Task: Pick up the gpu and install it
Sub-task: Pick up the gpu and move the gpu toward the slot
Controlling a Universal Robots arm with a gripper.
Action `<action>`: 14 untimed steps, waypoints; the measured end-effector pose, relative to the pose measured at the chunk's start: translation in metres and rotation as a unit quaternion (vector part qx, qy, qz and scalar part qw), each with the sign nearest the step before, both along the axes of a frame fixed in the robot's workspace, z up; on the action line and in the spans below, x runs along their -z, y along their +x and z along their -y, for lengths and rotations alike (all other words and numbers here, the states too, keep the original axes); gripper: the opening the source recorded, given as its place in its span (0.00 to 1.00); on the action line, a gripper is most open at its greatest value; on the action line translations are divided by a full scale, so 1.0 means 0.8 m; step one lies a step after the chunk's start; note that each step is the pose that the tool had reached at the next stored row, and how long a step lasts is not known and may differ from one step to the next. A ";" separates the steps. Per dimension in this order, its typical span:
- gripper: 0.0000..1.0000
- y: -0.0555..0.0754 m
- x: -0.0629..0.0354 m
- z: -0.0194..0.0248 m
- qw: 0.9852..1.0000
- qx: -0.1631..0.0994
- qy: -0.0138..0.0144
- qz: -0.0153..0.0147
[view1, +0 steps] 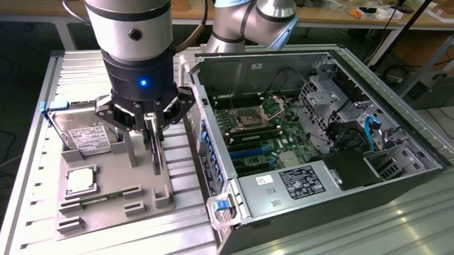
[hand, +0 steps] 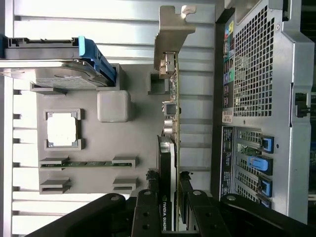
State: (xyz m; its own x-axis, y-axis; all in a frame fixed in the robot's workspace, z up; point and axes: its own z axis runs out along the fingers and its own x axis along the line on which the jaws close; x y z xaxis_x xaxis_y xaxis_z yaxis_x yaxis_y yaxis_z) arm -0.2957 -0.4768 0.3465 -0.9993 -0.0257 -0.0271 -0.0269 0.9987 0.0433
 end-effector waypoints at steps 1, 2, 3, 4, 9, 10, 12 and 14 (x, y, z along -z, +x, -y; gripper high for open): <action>0.27 0.000 -0.003 0.0000 1.000 0.001 0.000 0.000; 0.27 0.000 -0.004 0.0000 1.000 0.001 0.000 0.000; 0.27 0.000 -0.005 0.0000 1.000 0.003 0.000 0.000; 0.27 0.000 -0.005 0.0000 1.000 0.004 0.000 0.000; 0.27 0.000 -0.005 0.0000 1.000 0.004 0.000 0.000; 0.27 0.000 -0.005 0.0000 1.000 0.004 0.000 0.000; 0.27 0.000 -0.005 0.0000 1.000 0.004 0.000 0.000; 0.27 0.000 -0.005 0.0000 1.000 0.004 0.000 0.000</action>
